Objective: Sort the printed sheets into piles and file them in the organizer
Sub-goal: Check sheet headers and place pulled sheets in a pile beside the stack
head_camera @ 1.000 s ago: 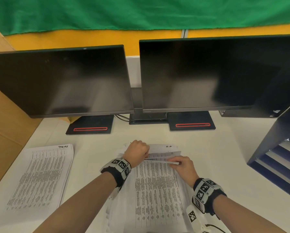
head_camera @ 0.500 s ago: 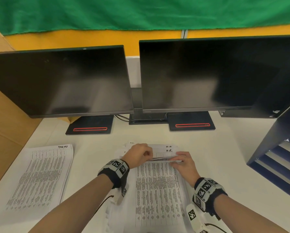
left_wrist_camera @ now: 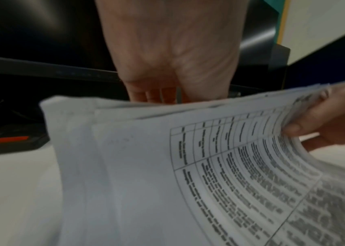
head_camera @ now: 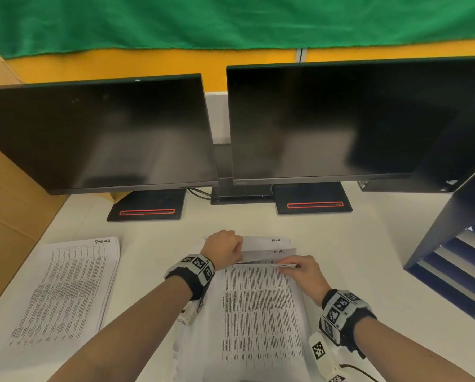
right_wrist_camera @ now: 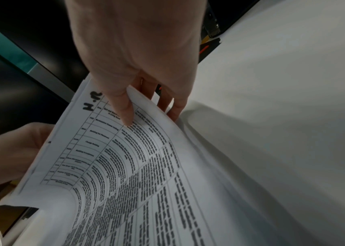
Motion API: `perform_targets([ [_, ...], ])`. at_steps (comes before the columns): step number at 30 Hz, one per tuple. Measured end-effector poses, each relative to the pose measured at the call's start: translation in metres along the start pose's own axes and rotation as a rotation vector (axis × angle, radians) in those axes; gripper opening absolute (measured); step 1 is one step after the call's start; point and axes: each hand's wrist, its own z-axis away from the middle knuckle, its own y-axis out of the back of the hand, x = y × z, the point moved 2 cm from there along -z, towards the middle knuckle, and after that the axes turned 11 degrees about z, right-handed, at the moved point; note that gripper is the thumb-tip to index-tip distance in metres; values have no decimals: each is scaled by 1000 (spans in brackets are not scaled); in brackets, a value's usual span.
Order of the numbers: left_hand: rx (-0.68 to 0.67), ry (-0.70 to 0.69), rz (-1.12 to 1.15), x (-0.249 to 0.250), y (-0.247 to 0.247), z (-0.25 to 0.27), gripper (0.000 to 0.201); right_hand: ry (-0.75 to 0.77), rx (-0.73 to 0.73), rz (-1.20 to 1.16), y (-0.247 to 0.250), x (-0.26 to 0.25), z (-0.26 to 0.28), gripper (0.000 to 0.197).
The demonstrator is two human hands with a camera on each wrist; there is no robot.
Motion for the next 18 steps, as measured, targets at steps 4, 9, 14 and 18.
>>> perform_targets([
  [4,120,-205,-197,11,10,3,17,-22,8,-18,0,0,-2,14],
  [9,329,-193,-154,33,84,11,19,-71,-8,-42,3,0,-3,6],
  [14,645,-190,79,22,190,29,13,-88,-47,9,-1,8,-4,30],
  [18,751,-119,380,-6,242,42,19,-134,-98,-17,-1,1,-3,25],
])
